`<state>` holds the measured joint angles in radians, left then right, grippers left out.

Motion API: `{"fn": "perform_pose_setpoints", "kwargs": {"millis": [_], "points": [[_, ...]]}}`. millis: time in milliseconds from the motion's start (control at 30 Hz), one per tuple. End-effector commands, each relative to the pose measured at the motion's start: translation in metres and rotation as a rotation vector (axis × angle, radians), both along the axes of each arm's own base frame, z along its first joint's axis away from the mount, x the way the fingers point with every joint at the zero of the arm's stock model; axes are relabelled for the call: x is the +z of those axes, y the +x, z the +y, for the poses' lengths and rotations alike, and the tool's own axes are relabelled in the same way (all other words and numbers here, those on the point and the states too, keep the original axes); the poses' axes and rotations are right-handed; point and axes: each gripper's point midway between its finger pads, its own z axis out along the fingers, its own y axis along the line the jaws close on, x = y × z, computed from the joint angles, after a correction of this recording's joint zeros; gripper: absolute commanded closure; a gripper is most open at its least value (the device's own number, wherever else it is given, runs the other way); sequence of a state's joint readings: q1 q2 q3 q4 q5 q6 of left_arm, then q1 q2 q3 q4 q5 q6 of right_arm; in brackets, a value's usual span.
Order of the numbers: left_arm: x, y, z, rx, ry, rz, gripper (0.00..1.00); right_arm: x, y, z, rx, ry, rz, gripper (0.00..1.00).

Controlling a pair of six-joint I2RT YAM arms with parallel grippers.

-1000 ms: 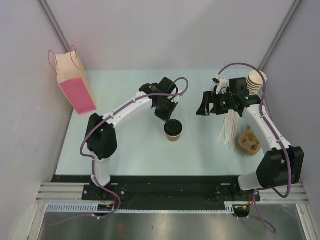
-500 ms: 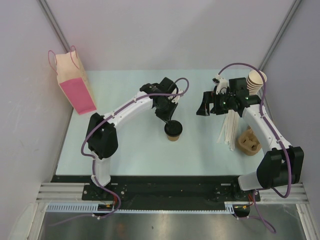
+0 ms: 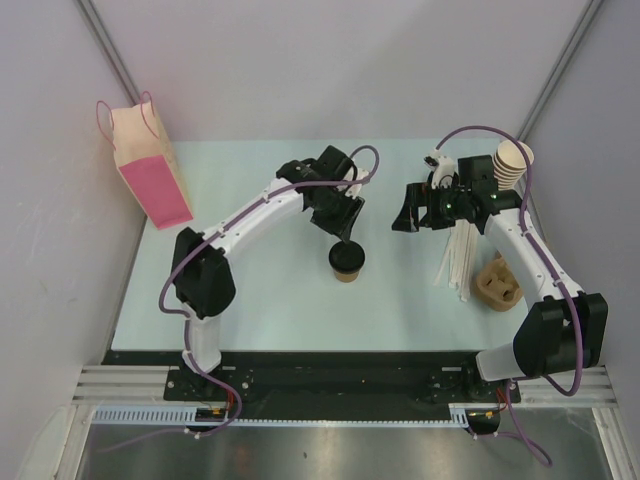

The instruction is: Pack the takeout coffee

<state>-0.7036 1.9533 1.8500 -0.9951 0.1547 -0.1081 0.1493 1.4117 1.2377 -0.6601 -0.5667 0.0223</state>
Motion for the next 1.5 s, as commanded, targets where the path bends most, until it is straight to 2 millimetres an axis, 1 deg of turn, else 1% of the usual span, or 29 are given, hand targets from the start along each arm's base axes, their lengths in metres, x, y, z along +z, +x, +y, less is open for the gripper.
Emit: {"fn": "perform_pose_setpoints", "kwargs": {"millis": [0, 33, 67, 100, 133, 167, 200, 233, 267, 300, 333, 367, 400, 433, 467, 500, 533, 567, 600, 633, 700, 733, 767, 833, 867, 967, 1033, 1200, 1467], "points": [[0.084, 0.009, 0.008, -0.006, -0.140, -0.156, 0.41, 0.019, -0.001, 0.007, 0.049, 0.034, -0.076, 0.00], [0.097, 0.002, 0.005, -0.039, -0.205, -0.141, 0.33, 0.024, -0.004, 0.011, 0.071, 0.058, -0.080, 0.00], [0.103, 0.006, 0.011, -0.038, -0.245, -0.150, 0.32, 0.026, -0.005, 0.013, 0.084, 0.074, -0.079, 0.00], [0.125, 0.000, 0.018, -0.040, -0.307, -0.182, 0.31, 0.029, -0.008, 0.018, 0.106, 0.095, -0.080, 0.00], [0.135, -0.009, 0.015, -0.072, -0.391, -0.163, 0.22, 0.035, -0.013, 0.026, 0.151, 0.138, -0.082, 0.00], [0.123, -0.002, 0.022, -0.034, -0.443, -0.152, 0.21, 0.037, -0.016, 0.030, 0.161, 0.166, -0.065, 0.00], [0.146, -0.014, 0.028, -0.043, -0.531, -0.192, 0.21, 0.037, -0.018, 0.035, 0.175, 0.187, -0.052, 0.01], [0.148, -0.023, 0.026, -0.063, -0.611, -0.171, 0.21, 0.042, -0.024, 0.047, 0.220, 0.221, -0.048, 0.03], [0.134, -0.020, 0.031, -0.023, -0.687, -0.154, 0.21, 0.042, -0.028, 0.055, 0.246, 0.236, -0.041, 0.04], [0.147, -0.030, 0.034, -0.034, -0.754, -0.179, 0.21, 0.043, -0.031, 0.062, 0.260, 0.255, -0.019, 0.05], [0.146, -0.035, 0.034, -0.049, -0.803, -0.168, 0.24, 0.043, -0.038, 0.076, 0.311, 0.286, -0.003, 0.08], [0.143, -0.046, 0.029, -0.097, -0.883, -0.127, 0.27, 0.043, -0.042, 0.083, 0.334, 0.310, 0.020, 0.11], [0.144, -0.050, 0.027, -0.108, -0.908, -0.117, 0.31, 0.044, -0.045, 0.090, 0.338, 0.341, 0.065, 0.16], [0.146, -0.049, 0.023, -0.124, -0.941, -0.122, 0.42, 0.040, -0.044, 0.097, 0.359, 0.370, 0.092, 0.24], [0.137, -0.051, 0.021, -0.095, -0.949, -0.062, 0.48, 0.038, -0.046, 0.105, 0.372, 0.381, 0.113, 0.30], [0.131, -0.048, 0.019, -0.081, -0.946, -0.040, 0.59, 0.035, -0.043, 0.109, 0.378, 0.390, 0.121, 0.36], [0.123, -0.042, 0.016, -0.073, -0.947, -0.022, 0.64, 0.033, -0.043, 0.113, 0.375, 0.403, 0.149, 0.44], [0.117, -0.040, 0.013, -0.060, -0.947, 0.012, 0.68, 0.024, -0.042, 0.118, 0.379, 0.406, 0.181, 0.48], [0.113, -0.038, 0.011, -0.050, -0.944, 0.030, 0.74, 0.023, -0.040, 0.121, 0.383, 0.412, 0.180, 0.51], [0.107, -0.037, 0.005, -0.052, -0.948, 0.047, 0.76, 0.021, -0.039, 0.124, 0.379, 0.419, 0.199, 0.56], [0.098, -0.037, -0.001, -0.036, -0.940, 0.068, 0.79, 0.015, -0.037, 0.130, 0.384, 0.428, 0.216, 0.62], [0.092, -0.040, -0.007, -0.044, -0.932, 0.082, 0.80, 0.013, -0.035, 0.132, 0.380, 0.432, 0.228, 0.66], [0.083, -0.040, -0.010, -0.040, -0.917, 0.099, 0.82, 0.011, -0.034, 0.132, 0.379, 0.435, 0.236, 0.68], [0.073, -0.037, -0.013, -0.020, -0.904, 0.114, 0.84, 0.002, -0.032, 0.133, 0.375, 0.432, 0.259, 0.72], [0.063, -0.036, -0.013, -0.003, -0.895, 0.135, 0.85, -0.001, -0.032, 0.133, 0.373, 0.428, 0.267, 0.73], [0.054, -0.034, -0.014, 0.006, -0.883, 0.156, 0.86, -0.012, -0.031, 0.135, 0.372, 0.425, 0.298, 0.75], [0.045, -0.033, -0.016, 0.016, -0.871, 0.178, 0.87, -0.018, -0.031, 0.136, 0.373, 0.425, 0.319, 0.78], [0.025, -0.032, -0.016, 0.036, -0.837, 0.223, 0.89, -0.035, -0.032, 0.133, 0.371, 0.401, 0.351, 0.80], [-0.002, -0.029, -0.017, 0.053, -0.804, 0.283, 0.90, -0.061, -0.027, 0.127, 0.351, 0.385, 0.403, 0.81]]}}
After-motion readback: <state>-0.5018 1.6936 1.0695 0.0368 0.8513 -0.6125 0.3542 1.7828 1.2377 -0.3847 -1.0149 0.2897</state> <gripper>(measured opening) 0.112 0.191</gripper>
